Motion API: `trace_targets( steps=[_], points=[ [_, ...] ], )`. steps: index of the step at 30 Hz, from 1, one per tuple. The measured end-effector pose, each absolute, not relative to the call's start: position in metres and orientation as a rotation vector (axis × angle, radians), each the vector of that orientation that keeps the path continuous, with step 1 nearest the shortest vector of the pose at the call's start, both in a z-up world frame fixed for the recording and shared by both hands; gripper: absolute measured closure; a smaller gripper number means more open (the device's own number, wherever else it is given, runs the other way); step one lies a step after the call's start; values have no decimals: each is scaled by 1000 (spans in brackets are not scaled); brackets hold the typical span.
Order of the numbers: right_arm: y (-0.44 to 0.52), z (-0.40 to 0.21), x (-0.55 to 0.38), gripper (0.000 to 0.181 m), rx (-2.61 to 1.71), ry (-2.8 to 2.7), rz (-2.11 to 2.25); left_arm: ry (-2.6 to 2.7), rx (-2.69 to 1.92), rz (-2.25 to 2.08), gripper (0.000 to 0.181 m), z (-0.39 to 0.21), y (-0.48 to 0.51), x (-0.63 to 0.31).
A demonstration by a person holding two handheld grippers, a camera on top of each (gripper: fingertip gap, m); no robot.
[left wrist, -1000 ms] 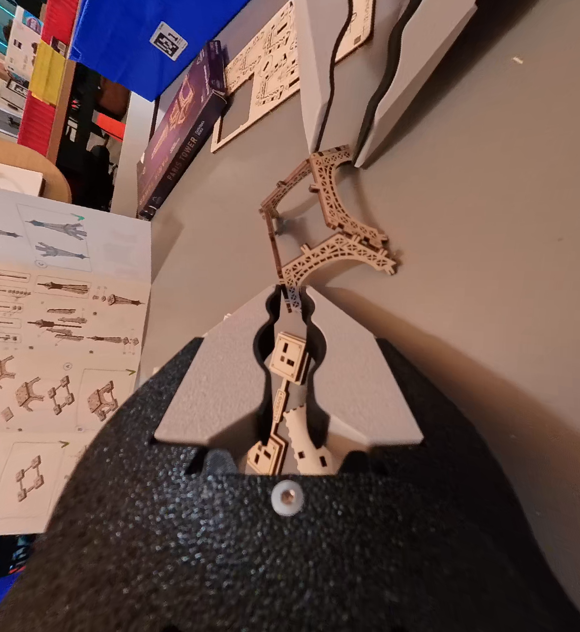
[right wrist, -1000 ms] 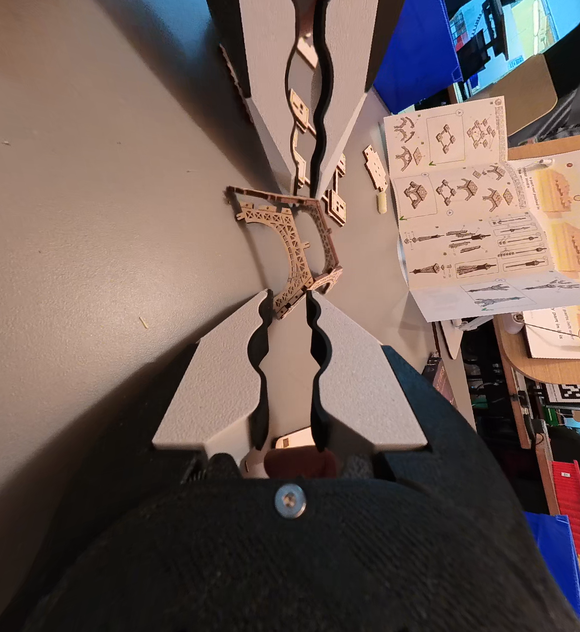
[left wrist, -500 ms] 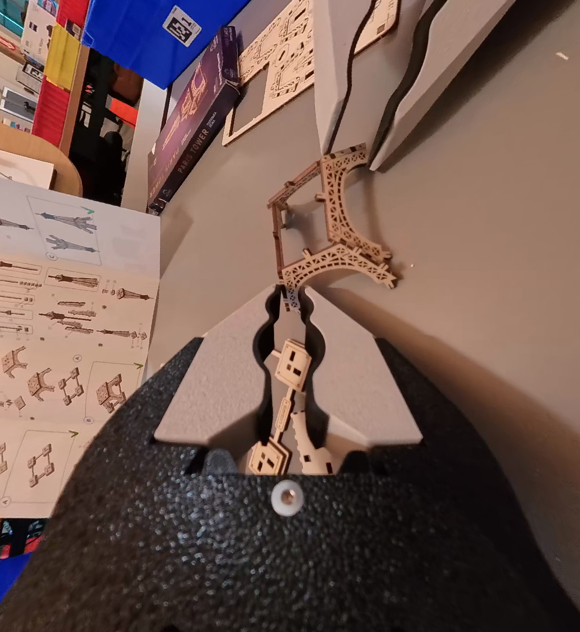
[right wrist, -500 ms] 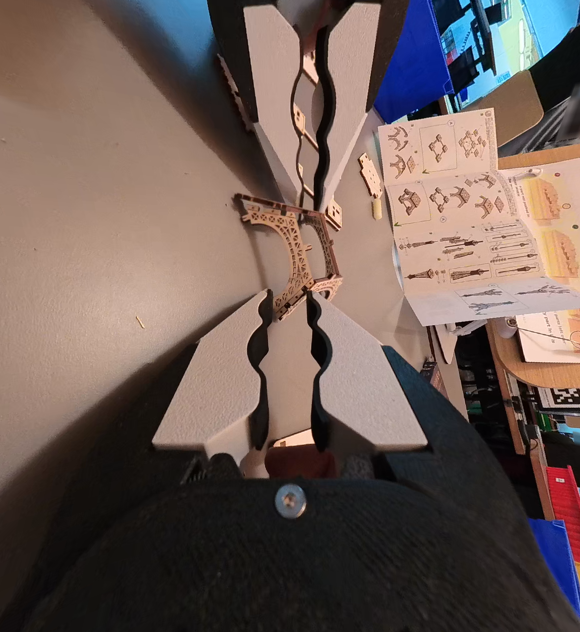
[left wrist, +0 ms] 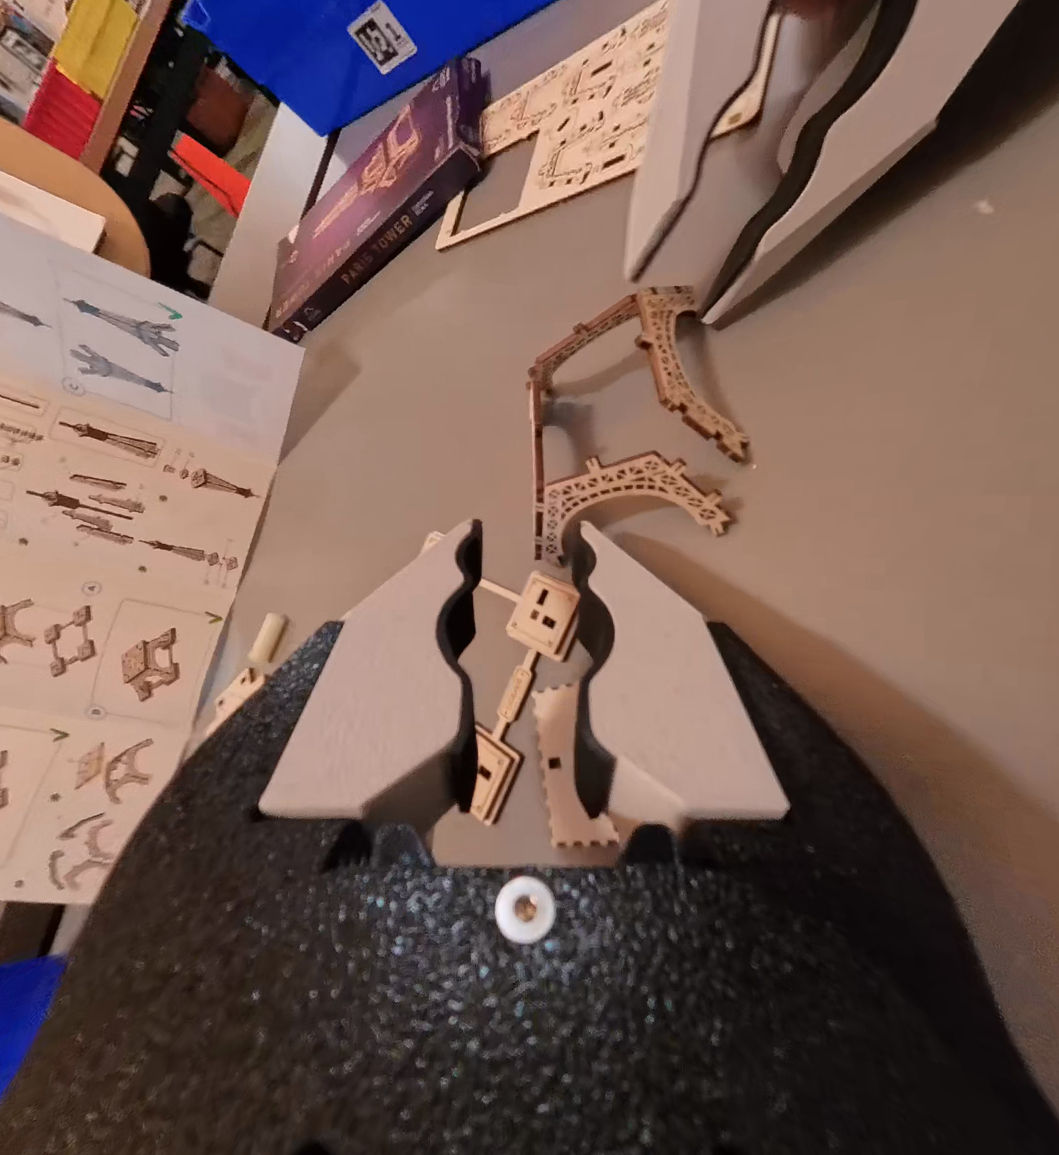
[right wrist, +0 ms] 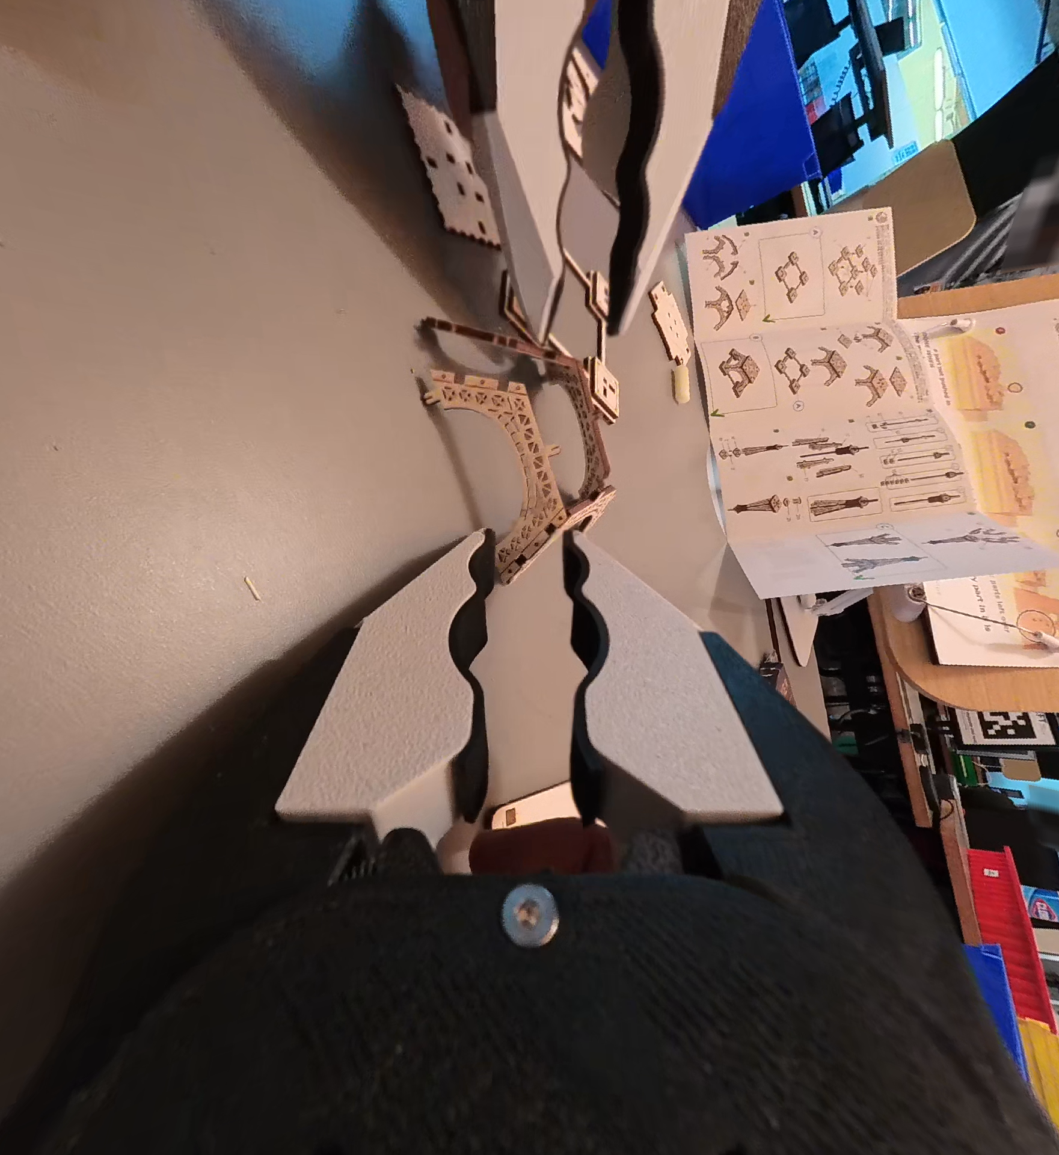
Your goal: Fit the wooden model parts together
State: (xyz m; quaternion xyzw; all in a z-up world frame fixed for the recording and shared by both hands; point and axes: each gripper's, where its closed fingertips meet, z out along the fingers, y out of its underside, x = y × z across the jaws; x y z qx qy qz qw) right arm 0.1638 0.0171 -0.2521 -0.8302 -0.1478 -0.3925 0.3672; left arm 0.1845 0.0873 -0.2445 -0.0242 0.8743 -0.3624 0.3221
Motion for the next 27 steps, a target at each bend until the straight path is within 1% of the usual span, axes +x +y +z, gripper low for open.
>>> trace_targets(
  steps=[3, 5, 7, 8, 10, 12, 14, 16, 18, 22, 26, 27],
  points=[
    [18, -245, 164, 139, -2107, -384, -1036, 2357, -100, -991, 154, -248, 91, 175],
    [19, -241, 164, 133, -2099, -421, -1090, 2353, -81, -979, 155, -249, 93, 172],
    [23, -238, 164, 130, -2080, -494, -1188, 2335, -61, -941, 161, -247, 96, 172],
    [26, -238, 162, 130, -2080, -536, -1221, 2349, -41, -935, 164, -247, 95, 169],
    [31, -238, 161, 134, -2068, -615, -1301, 2427, -45, -965, 164, -250, 89, 157],
    [35, -242, 156, 140, -2076, -678, -1290, 2480, -78, -1004, 164, -254, 82, 149],
    [24, -242, 161, 141, -2118, -658, -1274, 2455, -71, -998, 165, -252, 83, 152],
    [12, -229, 165, 142, -2103, -505, -1157, 2417, -97, -993, 167, -243, 89, 162],
    [6, -233, 159, 150, -2142, -423, -916, 2402, -126, -1043, 170, -231, 90, 171],
    [6, -243, 165, 149, -2263, -428, -788, 2512, -171, -1082, 168, -226, 79, 180],
    [15, -244, 175, 136, -2259, -368, -770, 2552, -255, -1084, 169, -229, 63, 189],
    [19, -242, 174, 136, -2239, -355, -761, 2569, -262, -1068, 166, -232, 59, 189]
  ],
)
